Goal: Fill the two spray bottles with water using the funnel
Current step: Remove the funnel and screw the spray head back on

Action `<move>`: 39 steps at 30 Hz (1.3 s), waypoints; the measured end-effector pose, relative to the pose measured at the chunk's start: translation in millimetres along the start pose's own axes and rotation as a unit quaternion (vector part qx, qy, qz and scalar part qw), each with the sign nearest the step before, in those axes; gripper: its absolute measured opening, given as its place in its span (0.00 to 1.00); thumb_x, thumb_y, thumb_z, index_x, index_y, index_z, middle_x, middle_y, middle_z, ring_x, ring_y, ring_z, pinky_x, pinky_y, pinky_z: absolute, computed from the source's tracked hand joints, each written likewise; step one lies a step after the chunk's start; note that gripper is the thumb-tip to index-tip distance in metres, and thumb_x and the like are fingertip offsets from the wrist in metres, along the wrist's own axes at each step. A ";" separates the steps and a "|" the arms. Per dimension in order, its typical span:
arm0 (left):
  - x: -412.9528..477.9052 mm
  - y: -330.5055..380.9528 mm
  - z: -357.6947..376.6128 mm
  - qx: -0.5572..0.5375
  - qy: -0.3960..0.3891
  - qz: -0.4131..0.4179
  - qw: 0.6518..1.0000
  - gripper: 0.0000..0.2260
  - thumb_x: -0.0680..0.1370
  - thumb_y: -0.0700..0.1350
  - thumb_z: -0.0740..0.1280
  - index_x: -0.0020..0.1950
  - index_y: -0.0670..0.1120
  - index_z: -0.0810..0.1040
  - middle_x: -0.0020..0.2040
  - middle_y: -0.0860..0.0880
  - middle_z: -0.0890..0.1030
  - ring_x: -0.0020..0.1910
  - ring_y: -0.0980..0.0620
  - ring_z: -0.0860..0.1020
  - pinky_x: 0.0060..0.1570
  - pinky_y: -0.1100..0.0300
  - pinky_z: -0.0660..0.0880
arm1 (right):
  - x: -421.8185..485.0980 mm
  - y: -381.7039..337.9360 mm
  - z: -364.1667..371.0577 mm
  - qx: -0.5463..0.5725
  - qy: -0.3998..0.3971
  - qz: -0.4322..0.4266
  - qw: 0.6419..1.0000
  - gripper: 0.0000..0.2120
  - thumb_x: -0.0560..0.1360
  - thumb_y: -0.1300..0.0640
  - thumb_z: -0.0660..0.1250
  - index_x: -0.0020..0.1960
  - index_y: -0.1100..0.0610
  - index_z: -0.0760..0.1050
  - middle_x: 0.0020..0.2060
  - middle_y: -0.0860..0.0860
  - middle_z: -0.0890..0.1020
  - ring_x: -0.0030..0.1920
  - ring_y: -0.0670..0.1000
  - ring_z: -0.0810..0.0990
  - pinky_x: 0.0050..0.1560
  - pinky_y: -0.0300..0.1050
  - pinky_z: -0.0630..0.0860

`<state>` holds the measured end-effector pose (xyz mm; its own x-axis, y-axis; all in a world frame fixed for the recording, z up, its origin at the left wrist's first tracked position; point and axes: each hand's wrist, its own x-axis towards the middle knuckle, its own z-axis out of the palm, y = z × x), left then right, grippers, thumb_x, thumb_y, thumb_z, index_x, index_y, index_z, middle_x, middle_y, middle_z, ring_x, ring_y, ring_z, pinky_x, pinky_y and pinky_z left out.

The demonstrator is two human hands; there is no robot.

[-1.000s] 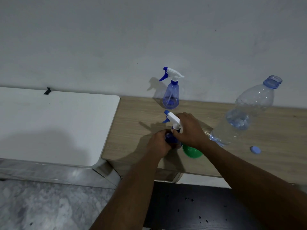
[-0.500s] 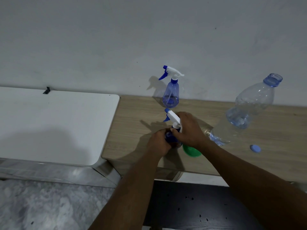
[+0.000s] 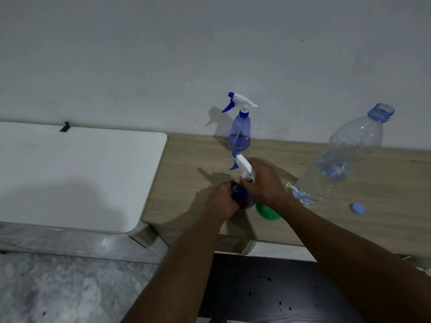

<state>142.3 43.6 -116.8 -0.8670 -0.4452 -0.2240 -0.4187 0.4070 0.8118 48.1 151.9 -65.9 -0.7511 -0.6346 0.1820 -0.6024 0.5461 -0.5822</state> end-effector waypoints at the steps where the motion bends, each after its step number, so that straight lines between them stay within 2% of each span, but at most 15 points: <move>1: 0.3 -0.6 -0.3 -0.002 -0.004 -0.002 1.000 0.25 0.67 0.51 0.80 0.62 0.55 0.77 0.55 0.52 0.83 0.51 0.51 0.80 0.53 0.55 0.76 | 1.4 -0.5 -1.0 0.002 0.000 0.005 1.000 0.18 0.70 0.51 0.76 0.55 0.56 0.76 0.44 0.51 0.80 0.43 0.53 0.77 0.41 0.47 0.72; 4: -3.7 -0.8 -5.2 -0.022 -0.019 -0.001 1.000 0.29 0.64 0.50 0.81 0.63 0.56 0.77 0.57 0.53 0.83 0.55 0.51 0.81 0.58 0.53 0.77 | -1.6 -3.8 -5.6 0.034 0.006 0.034 0.999 0.17 0.69 0.49 0.77 0.53 0.56 0.77 0.42 0.50 0.80 0.40 0.51 0.77 0.42 0.48 0.74; 7: -8.0 -1.5 -11.7 -0.016 -0.037 0.007 0.999 0.41 0.59 0.49 0.80 0.71 0.51 0.73 0.62 0.51 0.81 0.61 0.49 0.79 0.62 0.49 0.76 | -7.9 -4.4 -10.0 0.100 0.029 0.074 0.992 0.17 0.70 0.51 0.77 0.55 0.56 0.79 0.41 0.48 0.80 0.39 0.47 0.78 0.40 0.42 0.76; 9: -10.8 -1.5 -16.9 -0.005 -0.054 0.010 0.998 0.47 0.59 0.48 0.83 0.75 0.48 0.69 0.66 0.50 0.78 0.63 0.50 0.77 0.64 0.51 0.75 | -11.8 -4.5 -11.5 0.152 0.041 0.111 0.981 0.15 0.71 0.53 0.77 0.54 0.57 0.79 0.39 0.49 0.81 0.38 0.47 0.78 0.41 0.43 0.77; 13: -16.0 -1.6 -28.0 0.052 -0.081 0.031 0.995 0.38 0.60 0.50 0.84 0.68 0.48 0.75 0.60 0.50 0.81 0.57 0.50 0.80 0.57 0.54 0.78 | -20.8 -5.0 -7.2 0.226 0.063 0.171 0.957 0.13 0.70 0.55 0.78 0.44 0.60 0.78 0.34 0.51 0.79 0.33 0.48 0.76 0.35 0.41 0.75; 15: -20.8 -1.0 -32.9 0.060 -0.087 0.033 0.994 0.38 0.60 0.52 0.84 0.67 0.47 0.76 0.59 0.50 0.82 0.56 0.51 0.80 0.57 0.55 0.78 | -25.2 -7.8 -2.8 0.306 0.068 0.193 0.930 0.13 0.69 0.58 0.78 0.44 0.64 0.78 0.34 0.56 0.79 0.34 0.51 0.77 0.37 0.45 0.77; 17: -25.8 0.1 -37.6 0.064 -0.093 0.033 0.993 0.38 0.60 0.54 0.84 0.67 0.46 0.77 0.59 0.51 0.81 0.56 0.53 0.79 0.55 0.58 0.76 | -27.5 -10.2 1.8 0.381 0.065 0.220 0.896 0.13 0.69 0.58 0.79 0.47 0.62 0.79 0.37 0.58 0.80 0.37 0.54 0.80 0.41 0.51 0.80; 20: -33.3 1.0 -43.9 0.070 -0.114 0.035 0.990 0.34 0.60 0.55 0.84 0.62 0.47 0.80 0.56 0.52 0.82 0.53 0.54 0.79 0.52 0.60 0.76 | -27.3 -14.4 10.2 0.450 0.050 0.257 0.853 0.17 0.64 0.48 0.78 0.50 0.50 0.80 0.44 0.55 0.83 0.44 0.55 0.82 0.47 0.53 0.79; 23: -40.4 -0.7 -47.5 0.060 -0.135 0.023 0.989 0.33 0.58 0.55 0.84 0.61 0.48 0.81 0.56 0.52 0.83 0.54 0.55 0.79 0.52 0.61 0.75 | -26.2 -18.8 18.3 0.489 0.026 0.282 0.825 0.10 0.72 0.48 0.72 0.53 0.41 0.79 0.49 0.52 0.82 0.48 0.51 0.81 0.49 0.49 0.78; 26: -45.2 -1.7 -50.0 0.064 -0.166 0.009 0.984 0.33 0.60 0.56 0.84 0.62 0.49 0.80 0.57 0.53 0.82 0.57 0.55 0.79 0.56 0.58 0.75 | -26.1 -23.1 27.8 0.544 0.007 0.307 0.781 0.14 0.77 0.52 0.68 0.62 0.45 0.77 0.52 0.52 0.83 0.50 0.49 0.81 0.46 0.43 0.75; 27: -46.4 -2.8 -50.9 0.069 -0.177 0.004 0.982 0.31 0.61 0.55 0.83 0.61 0.49 0.81 0.57 0.53 0.82 0.57 0.55 0.79 0.56 0.58 0.75 | -26.9 -26.6 30.7 0.549 0.006 0.312 0.776 0.11 0.77 0.52 0.68 0.59 0.47 0.77 0.53 0.52 0.84 0.51 0.50 0.81 0.47 0.44 0.74; 29: -48.0 -4.3 -51.1 0.071 -0.195 -0.007 0.978 0.29 0.61 0.55 0.83 0.59 0.50 0.82 0.54 0.54 0.83 0.54 0.55 0.79 0.54 0.58 0.76 | -29.8 -30.6 35.2 0.542 0.016 0.329 0.773 0.06 0.77 0.54 0.68 0.53 0.48 0.78 0.48 0.53 0.85 0.49 0.52 0.82 0.49 0.49 0.73; 32: -49.8 -5.5 -52.5 0.074 -0.211 -0.024 0.974 0.27 0.62 0.55 0.83 0.58 0.49 0.83 0.53 0.54 0.83 0.53 0.54 0.80 0.56 0.55 0.78 | -33.8 -27.4 42.4 0.534 0.035 0.346 0.771 0.08 0.76 0.57 0.67 0.54 0.54 0.79 0.39 0.54 0.83 0.46 0.54 0.81 0.45 0.50 0.73; 34: -49.6 -4.9 -53.3 0.080 -0.233 -0.034 0.969 0.26 0.62 0.55 0.83 0.57 0.49 0.83 0.53 0.53 0.84 0.52 0.53 0.81 0.57 0.53 0.79 | -37.6 -24.1 45.4 0.517 0.035 0.359 0.776 0.05 0.76 0.56 0.65 0.48 0.56 0.78 0.39 0.55 0.82 0.46 0.56 0.81 0.44 0.50 0.75; 39: -48.9 -0.3 -48.1 0.074 -0.259 -0.044 0.962 0.26 0.62 0.54 0.83 0.56 0.49 0.84 0.52 0.52 0.84 0.52 0.52 0.82 0.57 0.51 0.80 | -41.9 -21.3 48.5 0.506 0.054 0.385 0.770 0.13 0.78 0.48 0.65 0.44 0.57 0.77 0.38 0.57 0.81 0.40 0.55 0.80 0.45 0.52 0.75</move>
<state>197.9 26.9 -80.1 -0.8284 -0.0426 -0.5585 -0.4981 0.5123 0.6996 105.5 140.4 -99.6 -0.8318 -0.2569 -0.4920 0.5100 -0.0040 -0.8602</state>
